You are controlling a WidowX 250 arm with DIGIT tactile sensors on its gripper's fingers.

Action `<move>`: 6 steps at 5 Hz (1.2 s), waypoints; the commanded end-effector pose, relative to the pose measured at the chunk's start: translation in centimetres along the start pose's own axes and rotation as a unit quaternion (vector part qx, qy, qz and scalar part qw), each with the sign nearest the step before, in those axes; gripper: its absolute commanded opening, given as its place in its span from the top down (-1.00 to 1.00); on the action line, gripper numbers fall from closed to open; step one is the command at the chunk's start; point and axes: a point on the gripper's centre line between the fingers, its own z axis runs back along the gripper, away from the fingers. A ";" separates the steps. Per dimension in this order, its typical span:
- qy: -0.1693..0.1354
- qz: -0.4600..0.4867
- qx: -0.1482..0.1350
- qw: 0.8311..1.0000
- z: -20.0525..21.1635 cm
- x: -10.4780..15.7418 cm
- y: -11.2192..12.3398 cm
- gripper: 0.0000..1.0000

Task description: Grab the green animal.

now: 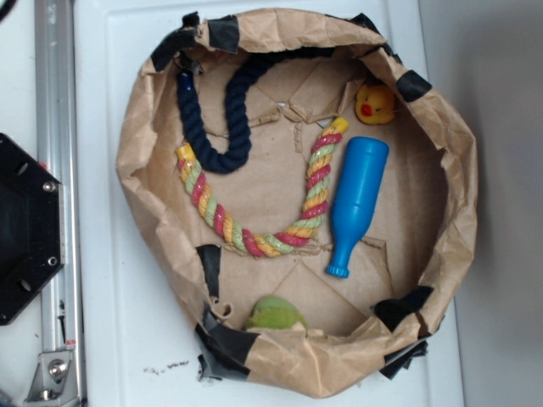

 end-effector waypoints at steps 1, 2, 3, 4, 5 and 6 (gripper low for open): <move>0.000 0.000 0.000 1.000 0.0 0.0 0.0 -1.00; -0.038 0.100 0.019 0.994 -3.1 3.9 0.3 -1.00; -0.068 0.209 -0.013 0.975 -4.9 8.7 -0.1 -1.00; -0.030 0.341 -0.070 0.937 -8.6 12.1 1.1 -1.00; 0.053 0.412 -0.106 0.903 -12.7 13.8 1.6 -1.00; 0.116 0.455 -0.125 0.874 -15.3 13.6 0.9 -1.00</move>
